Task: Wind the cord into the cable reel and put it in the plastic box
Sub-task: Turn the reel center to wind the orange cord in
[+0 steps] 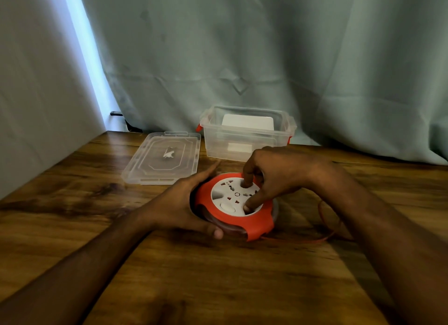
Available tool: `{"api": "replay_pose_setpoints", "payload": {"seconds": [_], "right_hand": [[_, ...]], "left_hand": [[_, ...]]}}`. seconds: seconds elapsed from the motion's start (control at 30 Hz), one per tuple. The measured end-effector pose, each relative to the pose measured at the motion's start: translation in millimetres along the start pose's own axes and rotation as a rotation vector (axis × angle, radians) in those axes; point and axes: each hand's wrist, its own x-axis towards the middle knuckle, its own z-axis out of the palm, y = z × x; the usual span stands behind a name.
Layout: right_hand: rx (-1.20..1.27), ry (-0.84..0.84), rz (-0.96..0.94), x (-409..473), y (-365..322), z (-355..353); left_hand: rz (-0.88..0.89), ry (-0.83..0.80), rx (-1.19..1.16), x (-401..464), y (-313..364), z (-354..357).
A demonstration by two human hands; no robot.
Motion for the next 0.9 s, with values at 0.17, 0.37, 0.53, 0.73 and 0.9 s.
{"api": "replay_pose_setpoints", "payload": {"seconds": [0.17, 0.37, 0.53, 0.73, 0.9], "right_hand": [[0.046, -0.019, -0.015, 0.4, -2.8, 1.6], [0.086, -0.043, 0.024, 1.5, -10.2, 4.9], [0.129, -0.055, -0.005, 0.1, -9.0, 1.2], [0.253, -0.073, -0.104, -1.3, -3.6, -5.1], [0.236, -0.146, -0.121, -1.4, 1.1, -4.1]], "left_hand": [[-0.002, -0.001, 0.008, -0.6, 2.1, 0.1], [0.010, -0.027, 0.044, 0.2, 5.5, 1.5], [0.004, -0.028, 0.042, -0.3, 5.5, 1.2], [-0.010, -0.023, 0.033, -0.8, 5.8, 1.0], [-0.008, -0.025, 0.038, -1.1, 6.7, 1.1]]}}
